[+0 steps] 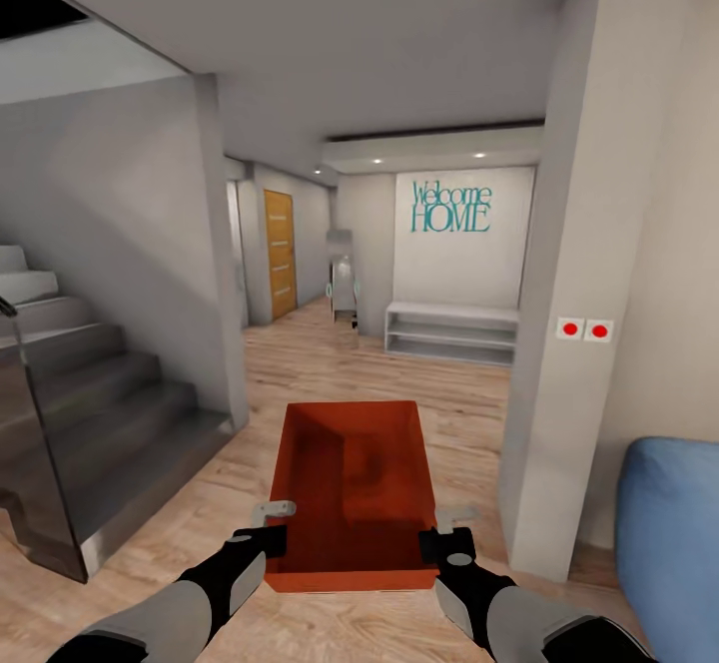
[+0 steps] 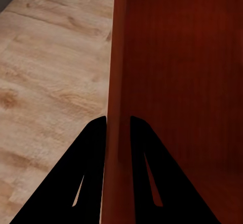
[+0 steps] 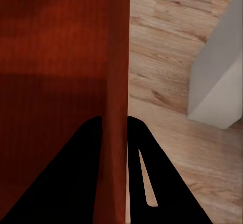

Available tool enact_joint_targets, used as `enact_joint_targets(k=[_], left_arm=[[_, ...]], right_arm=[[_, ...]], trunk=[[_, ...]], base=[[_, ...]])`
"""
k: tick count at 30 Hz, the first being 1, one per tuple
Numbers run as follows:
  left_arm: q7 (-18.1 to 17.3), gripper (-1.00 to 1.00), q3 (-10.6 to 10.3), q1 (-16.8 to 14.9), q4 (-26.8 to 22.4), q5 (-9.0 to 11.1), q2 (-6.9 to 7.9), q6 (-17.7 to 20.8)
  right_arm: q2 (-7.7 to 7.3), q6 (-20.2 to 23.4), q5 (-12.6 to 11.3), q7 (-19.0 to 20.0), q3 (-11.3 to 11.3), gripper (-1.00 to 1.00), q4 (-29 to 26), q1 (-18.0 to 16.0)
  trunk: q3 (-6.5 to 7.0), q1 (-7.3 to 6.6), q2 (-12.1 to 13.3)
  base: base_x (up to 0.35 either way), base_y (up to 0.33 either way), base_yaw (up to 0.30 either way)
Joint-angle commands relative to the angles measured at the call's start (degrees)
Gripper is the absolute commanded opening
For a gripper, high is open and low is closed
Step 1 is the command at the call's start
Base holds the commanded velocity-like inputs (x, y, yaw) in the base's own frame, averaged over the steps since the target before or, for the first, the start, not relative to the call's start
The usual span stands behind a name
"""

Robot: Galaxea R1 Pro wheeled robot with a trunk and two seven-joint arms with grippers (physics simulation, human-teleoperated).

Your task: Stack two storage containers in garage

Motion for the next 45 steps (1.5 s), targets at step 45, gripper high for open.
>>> enact_joint_targets(k=[45], left_arm=[[0.7,-1.0,3.32,-0.09,-0.31,-0.65,4.18,-0.26]], right_arm=[[0.03,-0.08,-0.18,0.29,-2.01,-1.0,0.08,0.0]], trunk=[[-0.08,0.04,-0.06]], base=[[0.325,0.0,0.0]])
